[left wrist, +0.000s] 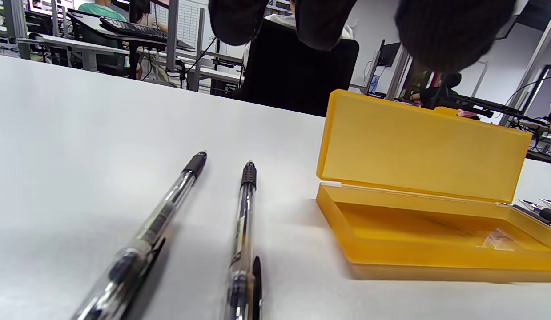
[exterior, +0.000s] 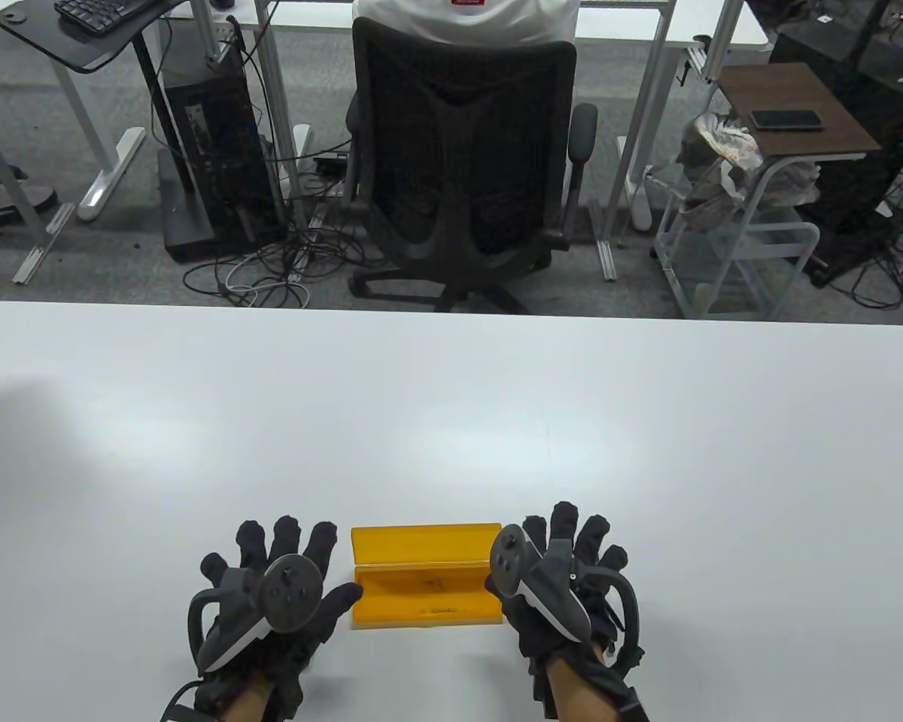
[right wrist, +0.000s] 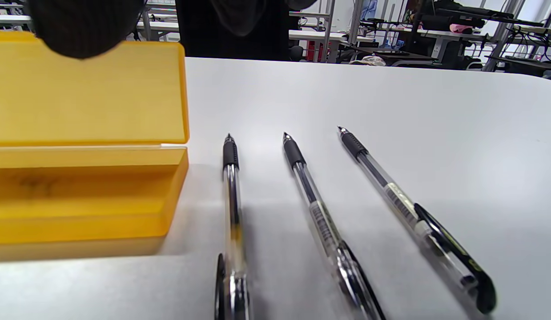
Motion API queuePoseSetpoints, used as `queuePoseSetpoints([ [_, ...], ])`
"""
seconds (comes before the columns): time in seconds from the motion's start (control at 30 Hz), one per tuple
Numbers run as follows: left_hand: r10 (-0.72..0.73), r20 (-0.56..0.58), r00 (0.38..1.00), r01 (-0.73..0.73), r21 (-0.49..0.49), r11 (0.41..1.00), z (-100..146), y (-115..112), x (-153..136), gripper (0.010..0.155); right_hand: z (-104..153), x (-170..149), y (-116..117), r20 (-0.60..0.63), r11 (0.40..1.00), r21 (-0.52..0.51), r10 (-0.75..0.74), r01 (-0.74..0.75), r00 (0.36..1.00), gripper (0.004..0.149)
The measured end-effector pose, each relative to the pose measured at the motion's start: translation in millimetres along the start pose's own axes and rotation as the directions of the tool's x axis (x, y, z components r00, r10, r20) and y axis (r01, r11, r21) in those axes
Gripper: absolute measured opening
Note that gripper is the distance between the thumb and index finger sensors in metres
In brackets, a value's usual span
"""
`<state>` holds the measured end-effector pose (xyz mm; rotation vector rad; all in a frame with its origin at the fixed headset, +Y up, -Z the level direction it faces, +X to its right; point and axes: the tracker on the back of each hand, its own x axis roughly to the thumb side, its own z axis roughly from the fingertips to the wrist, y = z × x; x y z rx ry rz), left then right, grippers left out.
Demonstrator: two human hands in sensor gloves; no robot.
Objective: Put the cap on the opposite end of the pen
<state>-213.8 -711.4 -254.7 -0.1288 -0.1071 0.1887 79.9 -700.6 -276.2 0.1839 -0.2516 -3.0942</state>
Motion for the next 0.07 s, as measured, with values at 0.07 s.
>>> queuePoseSetpoints([
  [0.07, 0.007, -0.008, 1.0, -0.007, -0.01, 1.0, -0.8, -1.9, -2.3, 0.082, 0.7, 2.8, 2.4, 0.007, 1.0, 0.018, 0.006, -0.006, 1.0, 0.086],
])
